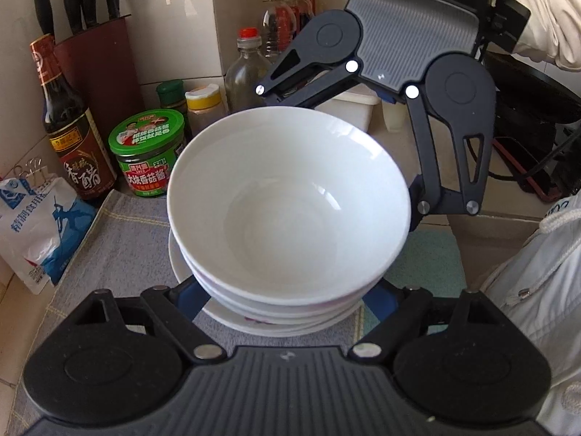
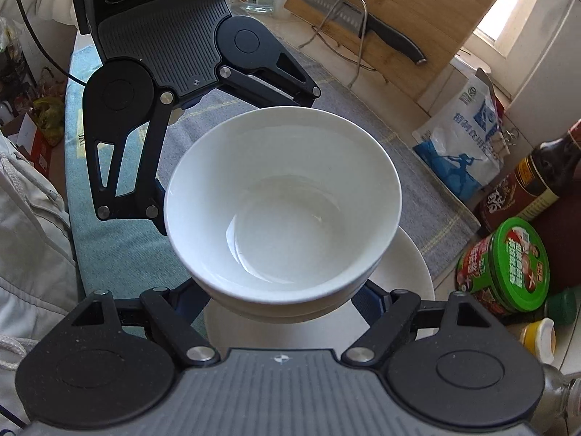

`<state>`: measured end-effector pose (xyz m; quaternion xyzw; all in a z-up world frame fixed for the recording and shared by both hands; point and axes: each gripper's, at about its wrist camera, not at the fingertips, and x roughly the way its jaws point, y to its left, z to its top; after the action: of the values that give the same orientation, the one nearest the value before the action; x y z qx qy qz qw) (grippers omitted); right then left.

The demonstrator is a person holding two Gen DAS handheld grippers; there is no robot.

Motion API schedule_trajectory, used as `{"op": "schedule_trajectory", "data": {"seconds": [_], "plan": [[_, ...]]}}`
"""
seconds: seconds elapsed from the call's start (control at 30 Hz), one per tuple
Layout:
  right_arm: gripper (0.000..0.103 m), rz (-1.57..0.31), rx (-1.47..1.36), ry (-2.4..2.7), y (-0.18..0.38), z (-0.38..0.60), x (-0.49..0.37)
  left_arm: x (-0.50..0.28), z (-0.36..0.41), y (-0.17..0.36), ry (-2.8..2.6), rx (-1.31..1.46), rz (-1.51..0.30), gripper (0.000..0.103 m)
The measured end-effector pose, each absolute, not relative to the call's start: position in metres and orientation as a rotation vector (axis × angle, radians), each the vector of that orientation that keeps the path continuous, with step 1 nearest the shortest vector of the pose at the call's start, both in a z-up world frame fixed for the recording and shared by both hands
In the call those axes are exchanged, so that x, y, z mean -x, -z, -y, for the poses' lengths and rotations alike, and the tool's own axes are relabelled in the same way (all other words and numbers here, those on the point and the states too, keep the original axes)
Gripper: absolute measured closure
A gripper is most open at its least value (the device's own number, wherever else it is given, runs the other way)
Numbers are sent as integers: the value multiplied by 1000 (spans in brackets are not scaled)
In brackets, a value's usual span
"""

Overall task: Organize plates and bowls
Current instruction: 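Lower the bowl stack with both tools onto the plate stack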

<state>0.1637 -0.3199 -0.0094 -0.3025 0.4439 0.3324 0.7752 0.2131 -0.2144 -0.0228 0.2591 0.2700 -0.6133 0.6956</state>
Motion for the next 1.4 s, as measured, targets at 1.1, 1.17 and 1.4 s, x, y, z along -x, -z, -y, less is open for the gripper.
{"op": "schedule_trajectory", "data": {"seconds": [1.1, 1.17, 1.4], "plan": [[0, -988, 551, -704, 24, 367, -183, -216, 246, 38, 1285, -606, -566, 11], [0, -998, 546, -691, 24, 367, -181, -212, 237, 33, 1257, -577, -545, 8], [0, -986, 604, -490, 7, 348, -156, -179, 184, -1, 1086, -371, -337, 0]]}}
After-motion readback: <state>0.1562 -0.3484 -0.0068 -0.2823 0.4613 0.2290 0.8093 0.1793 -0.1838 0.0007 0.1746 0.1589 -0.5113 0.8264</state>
